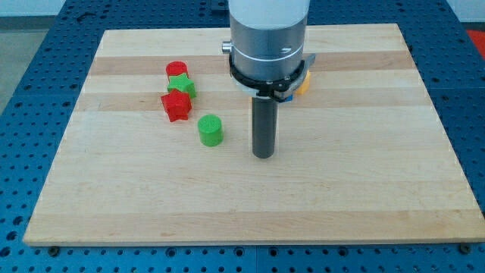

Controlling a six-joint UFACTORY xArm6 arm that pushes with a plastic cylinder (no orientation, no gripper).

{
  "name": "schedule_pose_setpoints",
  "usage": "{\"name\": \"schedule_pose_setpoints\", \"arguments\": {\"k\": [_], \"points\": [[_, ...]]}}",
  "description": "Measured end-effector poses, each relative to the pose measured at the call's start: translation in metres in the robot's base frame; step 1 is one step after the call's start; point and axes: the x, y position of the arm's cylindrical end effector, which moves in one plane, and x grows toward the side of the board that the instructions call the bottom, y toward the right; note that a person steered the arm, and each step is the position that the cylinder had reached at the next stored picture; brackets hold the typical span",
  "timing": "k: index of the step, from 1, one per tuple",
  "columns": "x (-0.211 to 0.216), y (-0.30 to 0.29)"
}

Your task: Move your arm towards green circle

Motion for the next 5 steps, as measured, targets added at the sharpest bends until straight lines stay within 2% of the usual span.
{"name": "schedule_pose_setpoints", "arguments": {"k": [5], "points": [[-0.003,-0.013]]}}
